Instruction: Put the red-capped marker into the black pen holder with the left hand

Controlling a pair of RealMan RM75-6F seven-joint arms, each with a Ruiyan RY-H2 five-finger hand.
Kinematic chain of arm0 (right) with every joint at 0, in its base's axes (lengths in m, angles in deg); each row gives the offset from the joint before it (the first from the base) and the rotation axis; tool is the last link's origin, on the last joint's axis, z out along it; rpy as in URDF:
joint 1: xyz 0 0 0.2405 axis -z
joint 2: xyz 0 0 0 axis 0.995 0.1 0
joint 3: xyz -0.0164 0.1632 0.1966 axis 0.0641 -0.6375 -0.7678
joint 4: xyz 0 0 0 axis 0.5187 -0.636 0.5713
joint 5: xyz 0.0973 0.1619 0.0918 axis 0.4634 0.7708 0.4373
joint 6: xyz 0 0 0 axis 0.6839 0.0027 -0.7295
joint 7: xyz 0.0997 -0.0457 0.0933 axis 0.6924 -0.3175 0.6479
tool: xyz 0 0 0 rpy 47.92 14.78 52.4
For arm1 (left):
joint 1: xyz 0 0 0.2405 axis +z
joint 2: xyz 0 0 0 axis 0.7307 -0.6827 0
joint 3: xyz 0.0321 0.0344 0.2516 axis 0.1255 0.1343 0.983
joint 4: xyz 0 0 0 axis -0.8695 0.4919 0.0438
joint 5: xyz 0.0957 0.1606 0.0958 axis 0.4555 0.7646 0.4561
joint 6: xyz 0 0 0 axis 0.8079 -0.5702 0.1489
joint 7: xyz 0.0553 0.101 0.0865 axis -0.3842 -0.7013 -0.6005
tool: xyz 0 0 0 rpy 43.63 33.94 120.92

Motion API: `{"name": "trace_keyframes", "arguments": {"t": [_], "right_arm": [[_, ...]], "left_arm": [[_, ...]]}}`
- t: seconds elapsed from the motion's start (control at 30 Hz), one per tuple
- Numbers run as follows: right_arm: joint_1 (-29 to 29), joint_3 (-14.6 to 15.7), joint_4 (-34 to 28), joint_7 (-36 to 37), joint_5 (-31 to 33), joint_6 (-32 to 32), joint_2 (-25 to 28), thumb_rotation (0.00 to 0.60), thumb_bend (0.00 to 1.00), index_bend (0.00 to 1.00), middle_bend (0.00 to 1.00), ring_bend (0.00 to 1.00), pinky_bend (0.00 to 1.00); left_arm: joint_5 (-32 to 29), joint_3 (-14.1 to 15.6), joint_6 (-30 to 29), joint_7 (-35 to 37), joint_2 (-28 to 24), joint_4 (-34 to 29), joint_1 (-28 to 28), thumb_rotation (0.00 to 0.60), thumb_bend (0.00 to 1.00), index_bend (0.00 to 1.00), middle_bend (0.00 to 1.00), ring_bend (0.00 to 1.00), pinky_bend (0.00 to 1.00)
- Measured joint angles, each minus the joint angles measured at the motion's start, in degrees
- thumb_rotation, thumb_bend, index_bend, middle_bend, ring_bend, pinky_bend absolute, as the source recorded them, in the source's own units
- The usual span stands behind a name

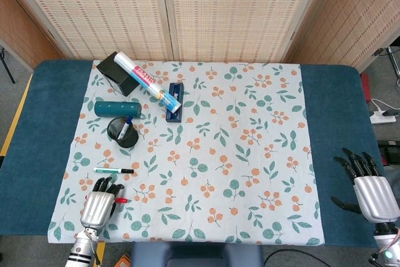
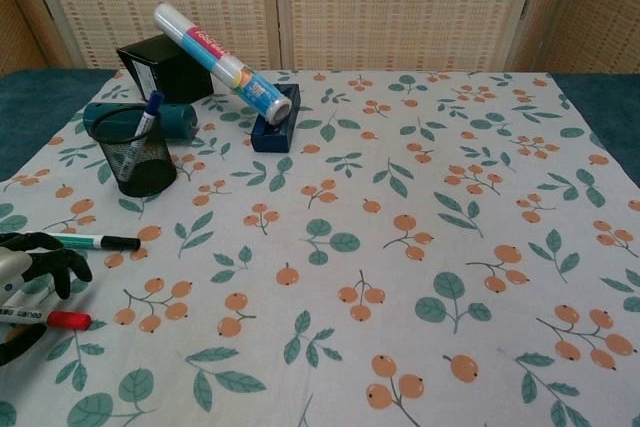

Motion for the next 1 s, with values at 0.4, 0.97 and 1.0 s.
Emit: {"name": "trace_keyframes", "arguments": {"t": [0.4, 0.97, 1.0], "right_arm": [[0.0, 0.1, -0.1, 0.2, -0.4, -0.1, 0.1, 0.6, 0.0, 0.22, 0.04, 0.1, 0.03], [0.2, 0.1, 0.0, 0.9, -0.5, -0.5, 0.4, 0.6, 0.0, 0.27, 0.04, 0.11, 0.05], [0.2, 0.1, 0.0, 0.9, -0.5, -0.5, 0.4, 0.6, 0.0, 0.27, 0.04, 0.11, 0.05]], "left_arm": [[-0.9, 0.9, -3.5, -4.8, 2.0, 1.7, 2.6, 0.6, 0.35, 0.4, 0.44, 0.18, 0.18], [0.8, 1.1, -6.6, -4.6, 5.6, 4.9, 3.2, 0.6, 0.35, 0.58, 0.64, 0.29, 0.23], [0.9, 1.0, -6.9, -4.5, 5.8, 5.2, 3.3, 0.6, 0.35, 0.59, 0.65, 0.29, 0.23]]}}
